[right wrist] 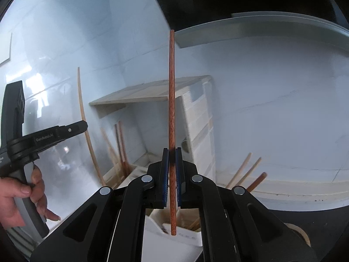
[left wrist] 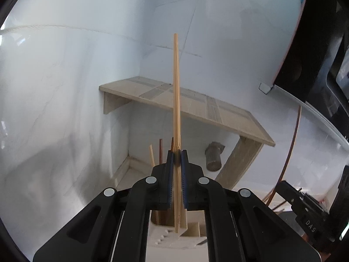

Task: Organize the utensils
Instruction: 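Lift both held chopsticks upright and carry them over the white holder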

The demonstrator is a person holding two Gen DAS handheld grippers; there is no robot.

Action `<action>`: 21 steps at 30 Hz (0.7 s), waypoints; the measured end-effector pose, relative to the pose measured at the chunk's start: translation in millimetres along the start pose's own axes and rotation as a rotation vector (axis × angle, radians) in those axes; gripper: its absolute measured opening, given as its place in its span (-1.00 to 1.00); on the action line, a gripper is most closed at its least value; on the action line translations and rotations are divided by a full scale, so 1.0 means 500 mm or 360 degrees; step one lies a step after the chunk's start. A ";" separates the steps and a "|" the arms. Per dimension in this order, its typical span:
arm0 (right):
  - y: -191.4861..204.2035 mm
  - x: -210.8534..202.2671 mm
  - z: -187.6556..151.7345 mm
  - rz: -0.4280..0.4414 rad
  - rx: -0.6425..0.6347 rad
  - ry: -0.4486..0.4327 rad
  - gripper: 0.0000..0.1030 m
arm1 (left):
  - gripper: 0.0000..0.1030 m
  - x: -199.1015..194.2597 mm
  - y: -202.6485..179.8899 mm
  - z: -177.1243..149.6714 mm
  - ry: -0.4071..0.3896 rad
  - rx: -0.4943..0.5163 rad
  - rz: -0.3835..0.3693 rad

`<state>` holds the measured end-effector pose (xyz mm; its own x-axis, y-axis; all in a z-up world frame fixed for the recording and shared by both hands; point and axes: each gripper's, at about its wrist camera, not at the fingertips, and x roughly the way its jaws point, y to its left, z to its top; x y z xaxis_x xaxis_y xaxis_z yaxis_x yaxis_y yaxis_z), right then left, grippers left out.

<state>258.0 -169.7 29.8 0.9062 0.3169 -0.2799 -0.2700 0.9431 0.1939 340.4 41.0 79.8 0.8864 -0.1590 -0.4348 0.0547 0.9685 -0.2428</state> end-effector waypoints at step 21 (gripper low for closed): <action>-0.006 0.025 -0.045 -0.0049 -0.0038 -0.0061 -0.87 | -0.88 0.042 -0.011 -0.007 -0.0134 0.0036 -0.0010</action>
<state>262.6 -166.3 4.8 0.9259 0.2838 -0.2493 -0.2488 0.9548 0.1629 357.0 31.7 69.2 0.9216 -0.1494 -0.3584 0.0700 0.9718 -0.2251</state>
